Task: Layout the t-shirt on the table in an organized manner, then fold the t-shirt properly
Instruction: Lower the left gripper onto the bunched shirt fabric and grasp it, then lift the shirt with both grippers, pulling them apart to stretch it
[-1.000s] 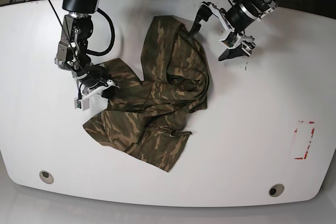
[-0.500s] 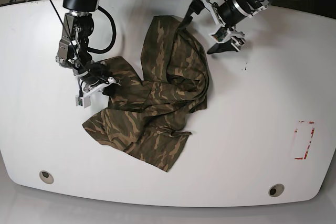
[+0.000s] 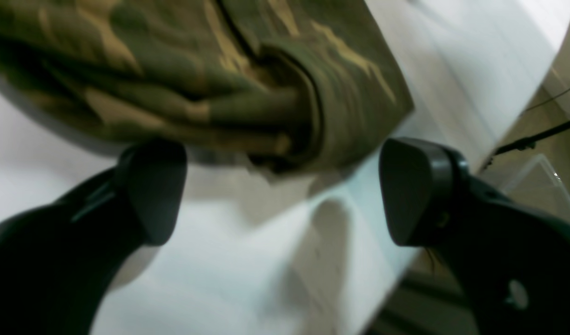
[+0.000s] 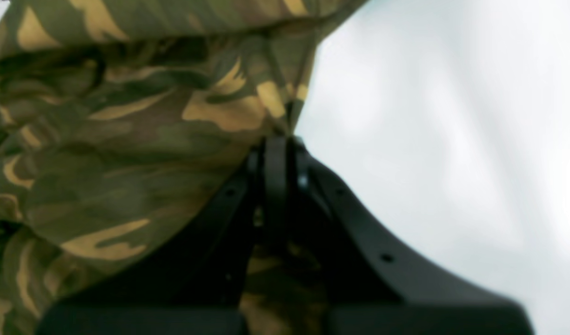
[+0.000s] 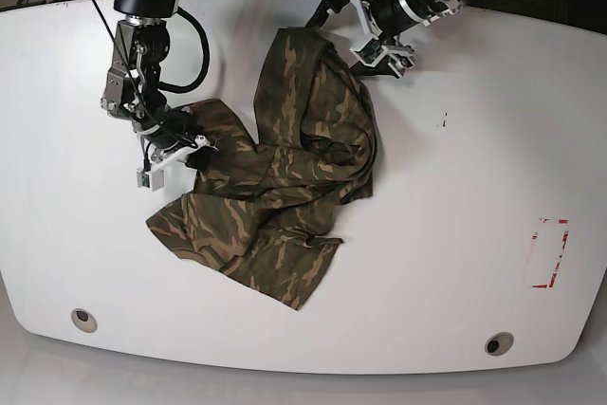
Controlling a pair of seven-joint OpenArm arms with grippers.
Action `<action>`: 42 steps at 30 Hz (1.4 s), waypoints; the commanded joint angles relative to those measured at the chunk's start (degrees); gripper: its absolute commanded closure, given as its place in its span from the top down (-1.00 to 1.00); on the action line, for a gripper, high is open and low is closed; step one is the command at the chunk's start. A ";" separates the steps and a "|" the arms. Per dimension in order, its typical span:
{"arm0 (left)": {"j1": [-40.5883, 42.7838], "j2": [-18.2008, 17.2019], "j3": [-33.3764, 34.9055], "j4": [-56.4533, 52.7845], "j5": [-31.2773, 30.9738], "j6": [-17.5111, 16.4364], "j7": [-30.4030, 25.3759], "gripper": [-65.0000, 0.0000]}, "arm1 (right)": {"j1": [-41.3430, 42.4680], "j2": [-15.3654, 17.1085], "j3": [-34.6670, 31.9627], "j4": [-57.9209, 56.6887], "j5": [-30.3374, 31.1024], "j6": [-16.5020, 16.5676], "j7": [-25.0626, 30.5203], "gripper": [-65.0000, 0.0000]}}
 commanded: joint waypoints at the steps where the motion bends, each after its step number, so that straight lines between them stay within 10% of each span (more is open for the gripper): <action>1: -0.48 0.19 0.99 -0.57 -0.94 -0.59 -1.30 0.65 | 0.68 0.50 0.20 1.33 0.70 0.36 0.98 -1.00; 14: -1.62 0.19 3.80 -1.45 -0.94 -0.59 -1.39 0.58 | 0.60 0.50 0.20 1.33 0.70 0.36 0.98 -1.00; 23: -3.29 0.19 3.45 -1.89 -0.94 -0.59 -1.21 -0.58 | 0.60 0.50 0.20 1.33 0.70 0.36 0.98 -1.00; 28: -3.64 -0.07 3.54 -3.03 -0.94 -0.59 -1.04 -0.92 | 0.60 0.50 0.20 1.33 0.70 0.36 0.98 -1.00; 42: -3.29 -0.25 -1.74 2.16 -0.94 -0.59 -1.04 -0.93 | -1.25 0.50 0.20 6.34 0.79 0.18 0.98 -1.00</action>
